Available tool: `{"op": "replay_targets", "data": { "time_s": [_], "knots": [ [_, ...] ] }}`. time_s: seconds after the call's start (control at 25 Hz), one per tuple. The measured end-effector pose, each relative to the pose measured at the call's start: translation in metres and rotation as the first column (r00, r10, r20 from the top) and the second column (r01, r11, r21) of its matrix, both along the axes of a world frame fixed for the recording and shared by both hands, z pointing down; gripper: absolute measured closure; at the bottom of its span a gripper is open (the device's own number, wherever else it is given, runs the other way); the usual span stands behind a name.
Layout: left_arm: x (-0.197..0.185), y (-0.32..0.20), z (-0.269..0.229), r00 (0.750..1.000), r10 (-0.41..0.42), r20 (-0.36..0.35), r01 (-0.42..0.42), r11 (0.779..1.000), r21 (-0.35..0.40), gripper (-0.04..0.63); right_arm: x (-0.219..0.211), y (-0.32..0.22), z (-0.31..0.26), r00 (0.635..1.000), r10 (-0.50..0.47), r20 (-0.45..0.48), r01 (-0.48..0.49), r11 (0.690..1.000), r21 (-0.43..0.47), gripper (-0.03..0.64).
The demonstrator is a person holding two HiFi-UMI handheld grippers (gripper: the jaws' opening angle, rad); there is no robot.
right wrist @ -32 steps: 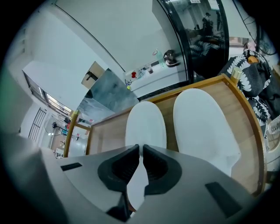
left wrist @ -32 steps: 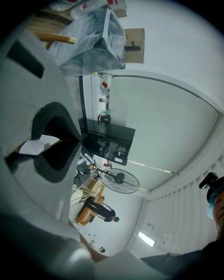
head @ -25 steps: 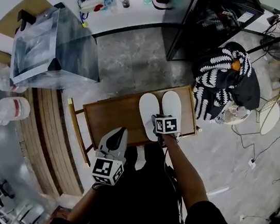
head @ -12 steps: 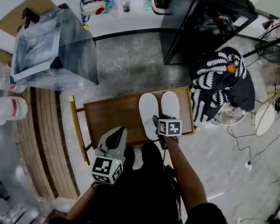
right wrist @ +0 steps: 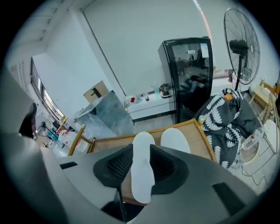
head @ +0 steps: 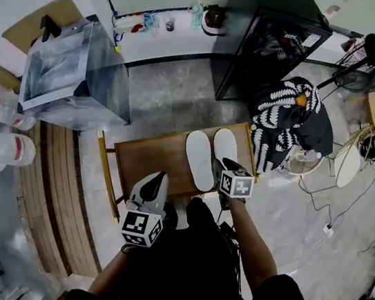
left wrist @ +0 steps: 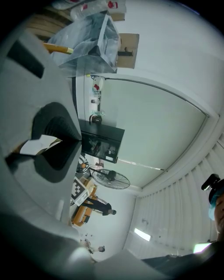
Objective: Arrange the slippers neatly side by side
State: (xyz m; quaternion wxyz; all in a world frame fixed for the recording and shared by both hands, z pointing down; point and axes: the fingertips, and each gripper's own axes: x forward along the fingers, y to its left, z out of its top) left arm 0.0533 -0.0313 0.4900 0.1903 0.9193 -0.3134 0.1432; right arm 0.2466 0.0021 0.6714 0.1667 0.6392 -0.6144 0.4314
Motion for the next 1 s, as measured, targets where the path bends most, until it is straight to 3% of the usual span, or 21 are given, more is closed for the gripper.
{"op": "replay_targets", "data": {
  "time_s": [0.28, 0.6, 0.8, 1.0],
  "knots": [
    [-0.011, 0.001, -0.018, 0.999, -0.017, -0.035, 0.018, 0.999, 0.039, 0.578, -0.011, -0.003, -0.092, 0.996, 0.013, -0.083, 0.004, 0.980, 0.201, 0.586],
    [-0.021, 0.002, -0.041, 0.997, -0.027, -0.068, 0.033, 0.995, 0.093, 0.578, -0.048, 0.012, -0.196, 0.986, 0.017, -0.169, 0.056, 0.905, 0.421, 0.604],
    [-0.027, 0.000, -0.045, 0.997, -0.038, -0.073, 0.046, 0.993, 0.105, 0.578, -0.073, 0.029, -0.236, 0.985, 0.026, -0.171, 0.063, 0.865, 0.497, 0.604],
    [-0.031, 0.000, -0.044, 0.997, -0.039, -0.072, 0.046, 0.993, 0.107, 0.578, -0.089, 0.037, -0.238, 0.988, 0.012, -0.157, 0.070, 0.860, 0.505, 0.604]
  ]
}}
